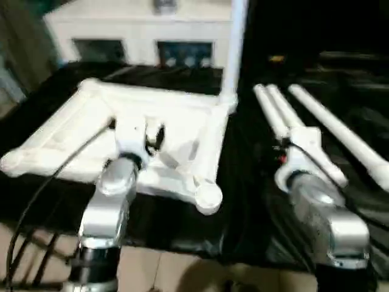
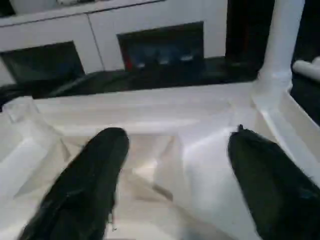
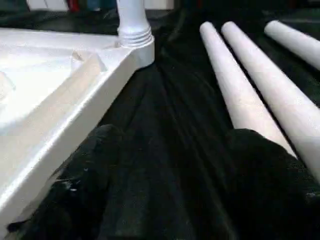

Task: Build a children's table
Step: Rotate table base

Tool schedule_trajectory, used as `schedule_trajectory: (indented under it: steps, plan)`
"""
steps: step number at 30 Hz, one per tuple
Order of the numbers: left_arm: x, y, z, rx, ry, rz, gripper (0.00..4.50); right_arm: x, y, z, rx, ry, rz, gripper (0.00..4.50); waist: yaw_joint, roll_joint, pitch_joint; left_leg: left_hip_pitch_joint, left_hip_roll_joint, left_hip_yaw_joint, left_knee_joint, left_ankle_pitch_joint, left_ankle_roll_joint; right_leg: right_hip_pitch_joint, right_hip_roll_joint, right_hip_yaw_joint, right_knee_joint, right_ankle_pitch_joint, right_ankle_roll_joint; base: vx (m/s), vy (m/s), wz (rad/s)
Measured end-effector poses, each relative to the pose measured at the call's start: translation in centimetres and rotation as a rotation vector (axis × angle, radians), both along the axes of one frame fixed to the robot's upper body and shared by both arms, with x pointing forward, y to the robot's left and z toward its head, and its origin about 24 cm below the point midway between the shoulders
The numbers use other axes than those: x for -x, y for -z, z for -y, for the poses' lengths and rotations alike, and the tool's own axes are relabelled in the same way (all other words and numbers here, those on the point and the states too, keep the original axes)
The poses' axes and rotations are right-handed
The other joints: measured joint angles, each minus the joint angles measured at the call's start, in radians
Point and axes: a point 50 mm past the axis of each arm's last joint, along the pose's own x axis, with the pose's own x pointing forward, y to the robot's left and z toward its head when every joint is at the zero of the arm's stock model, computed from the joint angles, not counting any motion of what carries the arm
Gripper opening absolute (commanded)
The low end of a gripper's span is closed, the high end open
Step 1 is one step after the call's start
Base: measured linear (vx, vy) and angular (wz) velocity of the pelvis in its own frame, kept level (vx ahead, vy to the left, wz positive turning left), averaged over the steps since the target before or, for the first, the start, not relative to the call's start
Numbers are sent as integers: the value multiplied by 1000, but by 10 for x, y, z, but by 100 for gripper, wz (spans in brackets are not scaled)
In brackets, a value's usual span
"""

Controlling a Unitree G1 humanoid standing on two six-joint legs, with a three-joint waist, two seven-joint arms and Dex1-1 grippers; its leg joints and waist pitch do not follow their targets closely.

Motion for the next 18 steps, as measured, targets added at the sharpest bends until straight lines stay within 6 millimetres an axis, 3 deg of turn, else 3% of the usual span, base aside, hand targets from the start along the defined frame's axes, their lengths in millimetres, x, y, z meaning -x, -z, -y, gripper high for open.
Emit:
schedule_trajectory:
  steps: [1, 2, 3, 4, 5, 6, 7, 8, 9, 10, 11, 12, 14, 16, 17, 18]
  plan:
    - [0, -1, -1, 3, -1, 4, 399, -1, -2, -2, 3, -6, 9, 422, 1, 4, -2, -4, 15, 4, -1, 3, 0, -10, -17, -57, 52, -13, -2, -56, 63, -42]
    - [0, -1, 1, 9, 3, 5, 416, -3, -2, -1, 16, -4, 7, 434, 4, 7, -4, -6, 29, 3, -4, 9, -3, -11, -23, -92, 97, -16, 0, -51, 0, -37]
    - [1, -2, 2, 22, 9, 11, 424, -7, -6, 1, 45, -2, 18, 441, 3, 0, -8, -16, 36, -2, -10, 16, -2, 0, -38, -108, 120, -24, -16, -31, -88, -11]
    - [1, -2, 3, 25, 13, 13, 424, -12, -13, 2, 59, 1, 41, 443, 4, -9, -13, -25, 35, -1, -10, 23, -5, 14, -57, -105, 111, -48, -33, -31, -88, -11]
    - [2, -2, 2, 25, 18, 10, 427, -18, -20, 1, 63, -3, 63, 447, 4, -20, -16, -41, 26, 2, -2, 25, -3, 23, -66, -100, 87, -82, -16, -23, -123, -13]
    - [2, 0, 6, 30, 38, -1, 438, -21, -26, 5, 72, 7, 77, 449, 8, -25, -14, -66, 13, -21, 20, 24, 68, 14, -64, -103, 99, -85, -26, -50, -132, 0]
    - [4, 2, 14, 43, 67, -8, 446, -23, -25, 12, 84, 21, 66, 450, 15, -29, -13, -69, -7, -39, 32, 19, 102, 15, -63, -104, 99, -79, -26, -50, -132, 0]
    - [6, 3, 22, 51, 94, -10, 446, -28, -24, 17, 96, 23, 51, 450, 17, -30, -13, -68, -32, -49, 28, 20, 100, 15, -58, -107, 97, -73, -30, -76, -148, 1]
    - [7, 1, 27, 58, 117, -5, 446, -34, -26, 22, 110, 22, 41, 450, 14, -28, -12, -69, -58, -60, 10, 22, 87, 15, -52, -112, 93, -67, -34, -98, -128, -11]
    - [8, 1, 28, 59, 118, -3, 446, -38, -28, 24, 121, 14, 37, 450, 14, -28, -12, -69, -59, -70, 2, 30, 74, 19, -40, -113, 79, -56, -35, -98, -128, -11]
    - [9, 2, 25, 55, 113, -6, 446, -43, -28, 24, 132, -8, 25, 450, 8, -24, -11, -66, -51, -81, -5, 39, 58, 27, -28, -118, 61, -46, -37, -120, -97, -7]
    - [9, 1, 24, 53, 112, -7, 446, -47, -29, 25, 147, -24, 13, 450, 5, -23, -11, -61, -41, -85, -15, 50, 42, 38, -23, -132, 40, -34, -45, -119, -60, -2]
    - [11, 1, 20, 32, 123, -8, 446, -54, -29, 24, 154, -45, -6, 450, 0, -22, -6, -41, -25, -77, -29, 54, 26, 55, -24, -148, 14, -19, -46, -118, -44, 0]
    - [13, 1, 13, 0, 146, -15, 446, -64, -28, 18, 158, -82, -21, 450, -15, -13, 11, -23, -8, -71, -38, 52, 21, 83, -29, -182, -19, -19, -46, -118, 8, -2]
    - [14, 2, 9, -14, 164, -24, 446, -69, -28, 16, 160, -98, -30, 450, -21, -5, 18, -20, 5, -75, -44, 49, 15, 99, -33, -203, -30, -20, -44, -99, 48, -8]
    - [15, 1, 4, -38, 185, -37, 446, -78, -28, 14, 164, -114, -46, 450, -21, -2, 26, -20, 11, -71, -45, 58, 0, 98, -36, -207, -3, -37, -31, -134, 42, -12]
